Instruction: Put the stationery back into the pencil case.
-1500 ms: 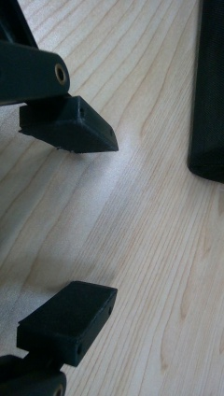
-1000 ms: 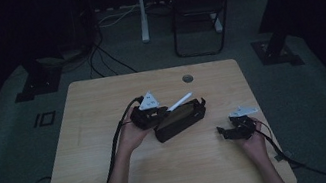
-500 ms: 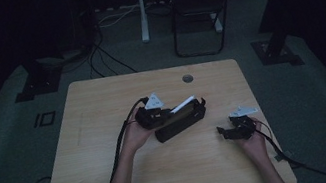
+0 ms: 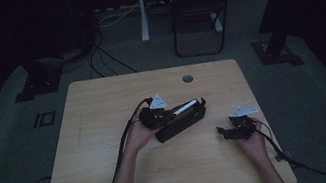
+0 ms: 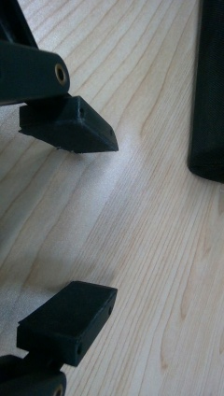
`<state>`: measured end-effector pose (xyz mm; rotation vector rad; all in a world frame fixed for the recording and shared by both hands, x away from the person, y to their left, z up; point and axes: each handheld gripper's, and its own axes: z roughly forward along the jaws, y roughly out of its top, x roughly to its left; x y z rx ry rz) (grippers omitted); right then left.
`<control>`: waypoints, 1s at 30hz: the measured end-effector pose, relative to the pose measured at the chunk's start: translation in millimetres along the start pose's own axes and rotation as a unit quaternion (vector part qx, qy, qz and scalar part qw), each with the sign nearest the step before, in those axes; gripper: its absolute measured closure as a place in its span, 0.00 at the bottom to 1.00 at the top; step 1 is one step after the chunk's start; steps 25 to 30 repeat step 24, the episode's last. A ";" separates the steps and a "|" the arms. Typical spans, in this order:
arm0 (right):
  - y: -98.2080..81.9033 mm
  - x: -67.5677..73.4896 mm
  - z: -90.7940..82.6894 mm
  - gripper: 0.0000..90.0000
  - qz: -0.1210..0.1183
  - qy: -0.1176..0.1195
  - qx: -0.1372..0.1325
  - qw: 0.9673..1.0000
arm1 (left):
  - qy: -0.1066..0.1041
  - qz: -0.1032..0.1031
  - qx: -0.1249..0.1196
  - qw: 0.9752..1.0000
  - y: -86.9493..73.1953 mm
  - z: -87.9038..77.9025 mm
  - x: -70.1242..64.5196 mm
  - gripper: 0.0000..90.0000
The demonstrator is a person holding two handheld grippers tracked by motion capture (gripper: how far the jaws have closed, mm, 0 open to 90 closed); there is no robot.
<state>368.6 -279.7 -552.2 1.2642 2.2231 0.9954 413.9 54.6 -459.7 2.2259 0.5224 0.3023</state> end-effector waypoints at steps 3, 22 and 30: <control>0.0 0.0 0.0 0.28 0.000 0.000 0.000 1.000 | 0.004 -0.001 -0.003 1.000 0.4 0.0 -0.9 0.67; 0.0 0.3 -0.1 0.27 0.001 0.001 0.001 1.000 | 0.109 -0.039 -0.018 0.993 -40.7 -72.2 23.3 0.54; 0.0 0.3 -0.1 0.27 0.001 0.001 0.001 1.000 | 0.122 -0.050 -0.013 0.991 -52.3 -77.2 28.4 0.53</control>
